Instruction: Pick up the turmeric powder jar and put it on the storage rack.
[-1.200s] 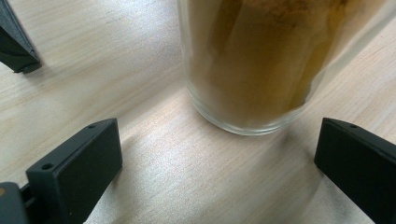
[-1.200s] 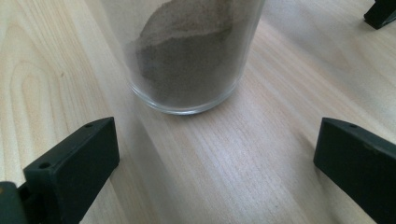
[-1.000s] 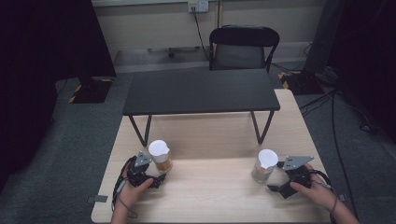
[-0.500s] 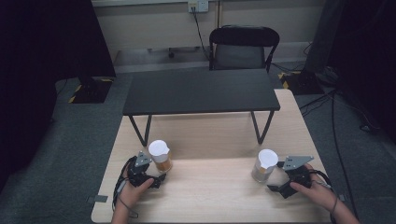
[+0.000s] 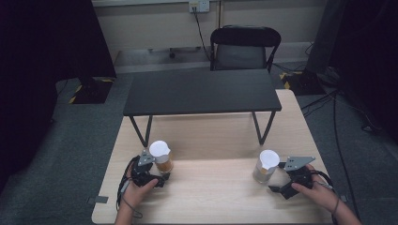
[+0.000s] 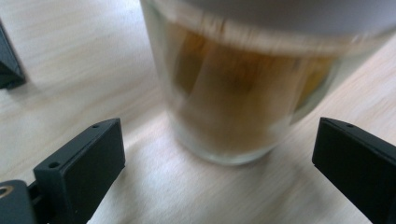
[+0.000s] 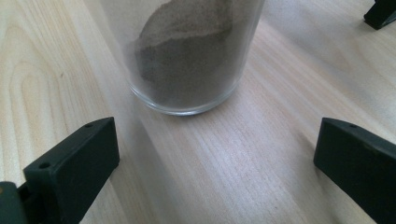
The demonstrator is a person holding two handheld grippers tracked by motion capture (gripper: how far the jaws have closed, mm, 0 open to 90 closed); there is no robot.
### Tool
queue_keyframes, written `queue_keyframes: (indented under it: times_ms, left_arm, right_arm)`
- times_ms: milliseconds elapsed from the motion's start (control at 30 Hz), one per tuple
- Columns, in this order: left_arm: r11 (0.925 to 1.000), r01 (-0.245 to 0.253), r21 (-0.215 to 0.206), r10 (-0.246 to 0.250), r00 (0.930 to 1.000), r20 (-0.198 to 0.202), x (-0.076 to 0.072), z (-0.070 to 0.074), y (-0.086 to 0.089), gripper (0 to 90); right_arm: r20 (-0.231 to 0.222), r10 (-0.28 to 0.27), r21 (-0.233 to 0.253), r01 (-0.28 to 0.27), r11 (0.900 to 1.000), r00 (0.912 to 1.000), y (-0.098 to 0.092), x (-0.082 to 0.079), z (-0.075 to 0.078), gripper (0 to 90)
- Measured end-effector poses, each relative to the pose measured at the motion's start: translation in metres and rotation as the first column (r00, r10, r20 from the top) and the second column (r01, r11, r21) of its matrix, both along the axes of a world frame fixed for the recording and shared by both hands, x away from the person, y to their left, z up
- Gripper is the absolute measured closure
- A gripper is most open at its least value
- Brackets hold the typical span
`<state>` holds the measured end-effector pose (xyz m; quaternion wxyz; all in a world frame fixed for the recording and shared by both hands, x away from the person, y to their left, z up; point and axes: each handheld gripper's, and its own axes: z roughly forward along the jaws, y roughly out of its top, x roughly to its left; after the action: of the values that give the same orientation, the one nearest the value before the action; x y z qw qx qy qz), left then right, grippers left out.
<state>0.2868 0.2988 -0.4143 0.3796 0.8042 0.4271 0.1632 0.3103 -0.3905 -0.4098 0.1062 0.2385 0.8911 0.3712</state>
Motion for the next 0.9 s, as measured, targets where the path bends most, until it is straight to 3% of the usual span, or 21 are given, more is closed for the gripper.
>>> queue_keyframes:
  times_ms: [67, 400, 533, 900]
  left_arm:
    - [0.9995, -0.008, -0.031, 0.008, 0.9999, 0.013, -0.001, -0.0004, 0.0011, 1.7]
    - [0.9985, -0.008, -0.054, 0.01, 0.9991, 0.041, -0.0022, 0.0033, -0.003, 1.5]
    - [0.9948, -0.022, -0.1, 0.028, 0.9977, 0.061, -0.0033, 0.0023, -0.0024, 1.5]
    - [0.9876, -0.059, -0.145, 0.07, 0.9949, 0.073, -0.0022, 0.0039, -0.0068, 2.2]
  right_arm:
    - [0.0, 0.0, 0.0, 0.0, 1.0, 1.0, 0.0, 0.0, 0.0, 0.0]
    - [0.0, 0.0, 0.0, 0.0, 1.0, 1.0, 0.0, 0.0001, 0.0, 0.0]
    - [0.0, 0.0, 0.0, 0.0, 1.0, 1.0, 0.0, 0.0, 0.0, 0.0]
    - [0.0, 0.0, 0.0, 0.0, 1.0, 1.0, 0.0002, 0.0004, 0.0, 0.0]
